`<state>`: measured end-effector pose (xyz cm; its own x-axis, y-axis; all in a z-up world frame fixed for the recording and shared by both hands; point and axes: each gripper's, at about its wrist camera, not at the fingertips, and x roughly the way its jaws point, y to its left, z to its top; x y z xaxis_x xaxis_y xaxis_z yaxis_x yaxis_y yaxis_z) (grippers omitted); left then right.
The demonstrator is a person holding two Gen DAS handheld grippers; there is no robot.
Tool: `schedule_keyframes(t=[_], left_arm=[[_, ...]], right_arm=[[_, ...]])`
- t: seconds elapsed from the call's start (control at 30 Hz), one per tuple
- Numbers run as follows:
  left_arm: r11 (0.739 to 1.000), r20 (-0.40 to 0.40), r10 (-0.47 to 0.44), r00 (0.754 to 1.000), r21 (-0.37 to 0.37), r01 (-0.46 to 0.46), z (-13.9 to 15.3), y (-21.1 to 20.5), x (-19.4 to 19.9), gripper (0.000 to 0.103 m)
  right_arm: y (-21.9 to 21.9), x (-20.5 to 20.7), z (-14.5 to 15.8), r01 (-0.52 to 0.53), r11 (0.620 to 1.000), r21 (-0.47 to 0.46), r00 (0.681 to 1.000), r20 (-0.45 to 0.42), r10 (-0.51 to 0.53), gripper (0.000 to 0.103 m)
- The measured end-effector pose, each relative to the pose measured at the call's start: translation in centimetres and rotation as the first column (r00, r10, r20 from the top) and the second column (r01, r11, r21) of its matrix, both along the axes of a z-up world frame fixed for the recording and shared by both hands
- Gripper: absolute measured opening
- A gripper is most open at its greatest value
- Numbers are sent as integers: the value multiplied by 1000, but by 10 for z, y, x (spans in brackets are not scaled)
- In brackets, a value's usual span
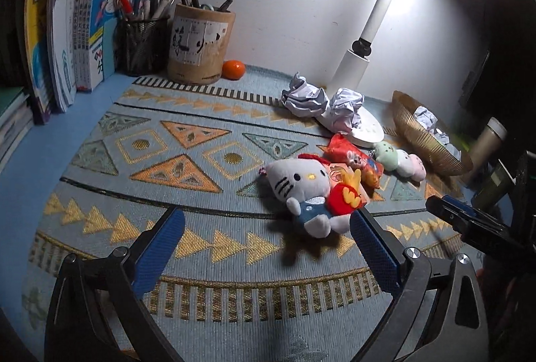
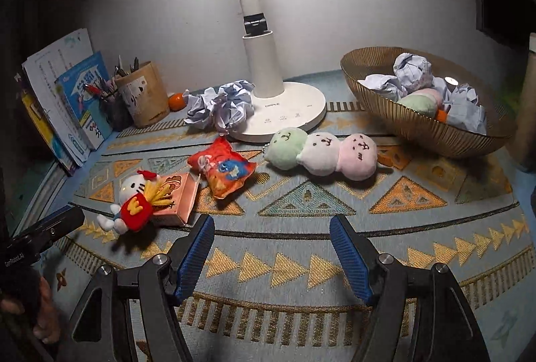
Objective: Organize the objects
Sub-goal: 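Grasp the Hello Kitty plush with the left tool while the right tool grasps the red snack bag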
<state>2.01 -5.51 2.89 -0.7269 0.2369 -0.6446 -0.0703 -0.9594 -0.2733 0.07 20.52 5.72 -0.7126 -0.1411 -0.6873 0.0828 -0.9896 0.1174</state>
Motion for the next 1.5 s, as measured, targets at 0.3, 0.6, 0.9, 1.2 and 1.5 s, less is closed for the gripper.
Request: schedule_keyframes(t=[0.3, 0.6, 0.9, 1.2, 1.5], left_arm=[[997, 16, -32, 999, -67, 33, -4, 14, -1, 98], [996, 56, -67, 996, -50, 70, -4, 17, -7, 98], [979, 216, -45, 975, 206, 0, -18, 11, -65, 78], [997, 184, -66, 981, 55, 57, -18, 39, -72, 58], [988, 135, -36, 990, 156, 15, -8, -6, -58, 49]], right_arm=[[2, -2, 2, -7, 1000, -4, 1000, 10, 7, 70], [2, -21, -2, -95, 993, -74, 991, 88, 101, 70], [-58, -79, 15, -311, 947, 81, 950, 48, 308, 63], [-68, -116, -27, -341, 932, 119, 934, 157, 322, 61], [-50, -101, -7, -296, 955, 9, 948, 129, 292, 27]])
